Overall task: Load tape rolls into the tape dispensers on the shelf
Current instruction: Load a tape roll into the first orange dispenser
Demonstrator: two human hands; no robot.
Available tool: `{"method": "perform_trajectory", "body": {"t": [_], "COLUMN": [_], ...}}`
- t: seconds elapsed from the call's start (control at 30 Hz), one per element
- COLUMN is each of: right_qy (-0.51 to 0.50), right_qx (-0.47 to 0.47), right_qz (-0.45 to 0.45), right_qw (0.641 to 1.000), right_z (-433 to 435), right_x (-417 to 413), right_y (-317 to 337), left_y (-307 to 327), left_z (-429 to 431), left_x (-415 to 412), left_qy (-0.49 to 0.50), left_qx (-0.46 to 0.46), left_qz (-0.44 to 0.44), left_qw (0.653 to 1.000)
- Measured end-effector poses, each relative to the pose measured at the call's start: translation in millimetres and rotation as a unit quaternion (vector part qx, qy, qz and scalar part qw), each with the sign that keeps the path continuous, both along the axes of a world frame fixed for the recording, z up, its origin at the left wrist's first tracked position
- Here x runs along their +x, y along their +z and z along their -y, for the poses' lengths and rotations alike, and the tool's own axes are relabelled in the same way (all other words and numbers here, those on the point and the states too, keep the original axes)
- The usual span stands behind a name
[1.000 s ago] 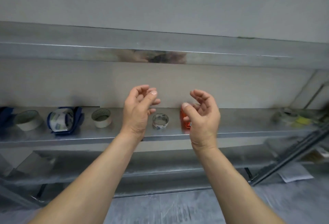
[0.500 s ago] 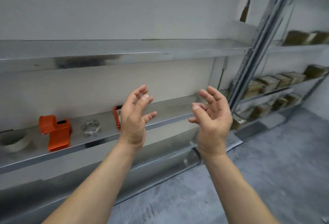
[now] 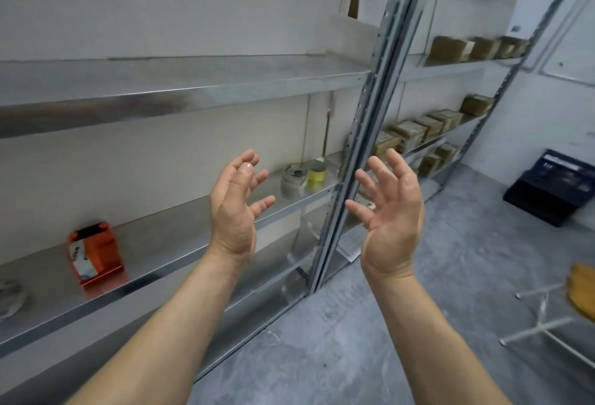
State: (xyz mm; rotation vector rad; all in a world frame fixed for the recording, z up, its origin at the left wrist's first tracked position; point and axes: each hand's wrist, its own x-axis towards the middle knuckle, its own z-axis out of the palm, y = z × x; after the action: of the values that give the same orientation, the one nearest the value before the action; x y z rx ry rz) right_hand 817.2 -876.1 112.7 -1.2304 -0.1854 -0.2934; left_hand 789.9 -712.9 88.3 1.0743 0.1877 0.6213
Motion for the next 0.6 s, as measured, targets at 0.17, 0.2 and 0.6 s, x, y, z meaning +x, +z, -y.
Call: {"method": "perform_trajectory", "body": {"t": [0.17,0.2,0.6], "right_qy": [-0.021,-0.022,0.031], "right_qx": [-0.017,-0.014,-0.192], "right_qz": [-0.017,-0.018,-0.048], "right_qw": [1.0,0.999,0.98], "right_z": [-1,-1,-33], "right_x": [69,81,261], "right_y": [-6,-6,-59], "left_y": [-13,-16,-42], "left_z": [-1,-2,-25], "left_x": [75,89,227], "left_qy": [-0.001,-0.002,0.051], "left_qx": [-0.017,-0.017,-0.012], "left_qz": [-0.018,-0.023,-0.087], "left_qw": [1.0,1.0,0.995]}}
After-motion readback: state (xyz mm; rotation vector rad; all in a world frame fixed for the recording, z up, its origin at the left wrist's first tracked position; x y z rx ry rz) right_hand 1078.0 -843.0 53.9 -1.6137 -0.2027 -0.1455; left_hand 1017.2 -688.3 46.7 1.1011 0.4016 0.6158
